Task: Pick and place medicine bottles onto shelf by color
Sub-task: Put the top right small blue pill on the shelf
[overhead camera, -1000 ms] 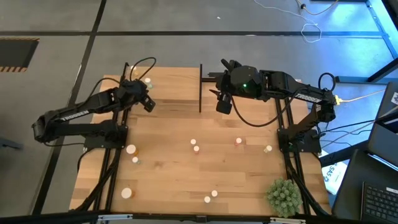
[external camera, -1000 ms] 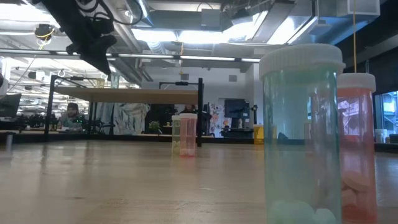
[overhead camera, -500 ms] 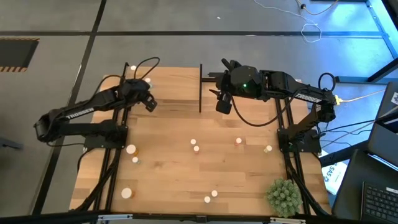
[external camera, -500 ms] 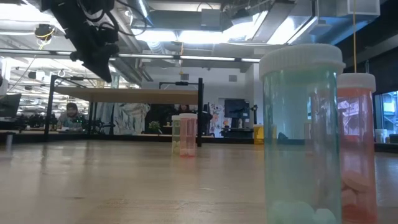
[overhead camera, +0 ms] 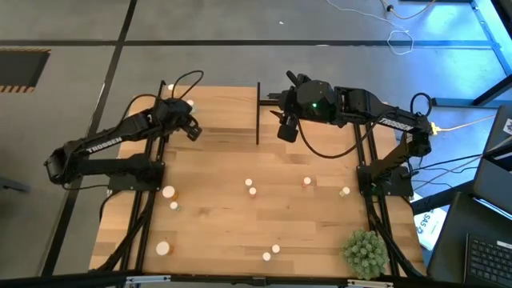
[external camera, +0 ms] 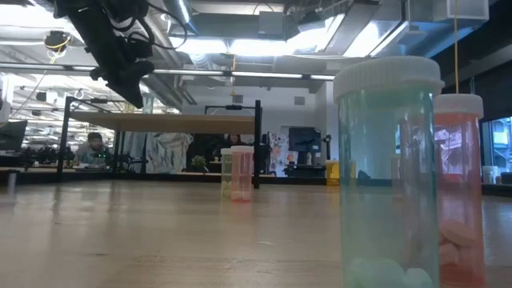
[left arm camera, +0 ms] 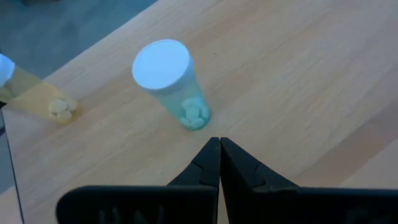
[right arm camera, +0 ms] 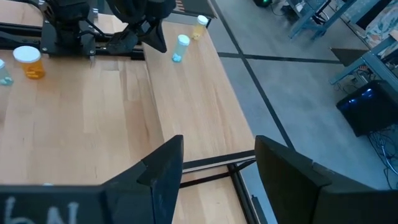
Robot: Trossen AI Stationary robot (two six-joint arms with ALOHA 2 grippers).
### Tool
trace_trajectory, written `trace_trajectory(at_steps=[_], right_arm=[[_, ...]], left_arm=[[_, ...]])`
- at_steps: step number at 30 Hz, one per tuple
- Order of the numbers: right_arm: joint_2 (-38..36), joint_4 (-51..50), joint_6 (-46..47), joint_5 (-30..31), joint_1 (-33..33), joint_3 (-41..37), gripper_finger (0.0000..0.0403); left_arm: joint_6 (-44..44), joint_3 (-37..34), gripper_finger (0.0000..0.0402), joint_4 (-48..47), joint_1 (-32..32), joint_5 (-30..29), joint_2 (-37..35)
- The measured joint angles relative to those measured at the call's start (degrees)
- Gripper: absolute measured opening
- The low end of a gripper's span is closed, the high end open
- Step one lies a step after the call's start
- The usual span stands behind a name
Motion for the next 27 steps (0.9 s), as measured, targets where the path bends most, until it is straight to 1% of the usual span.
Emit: trace_trajectory(at_steps=[3, 8, 11, 19, 27], right_arm=[[0.0, 0.0, 0.0, 0.0, -0.3, 0.0, 0.02], [0.0, 0.1, 0.0, 0.0, -0.3, 0.0, 0.02], [0.0, 0.3, -0.1, -1.4, -0.3, 0.0, 0.02], [0.0, 0.5, 0.0, -1.4, -0.3, 0.0, 0.02], [0.0, 0.5, 1.2, -1.5, -0.3, 0.0, 0.02]], left_arm=[[0.0, 0.0, 0.0, 0.4, 0.4, 0.0, 0.0], [1.5, 0.0, 0.0, 3.8, 0.6, 0.1, 0.0], [3.0, 0.0, 0.0, 5.2, 0.6, 0.0, 0.0], [5.0, 0.0, 0.0, 5.1, 0.6, -0.9, 0.0], [4.0, 0.0, 0.0, 2.8, 0.6, -0.3, 0.0]])
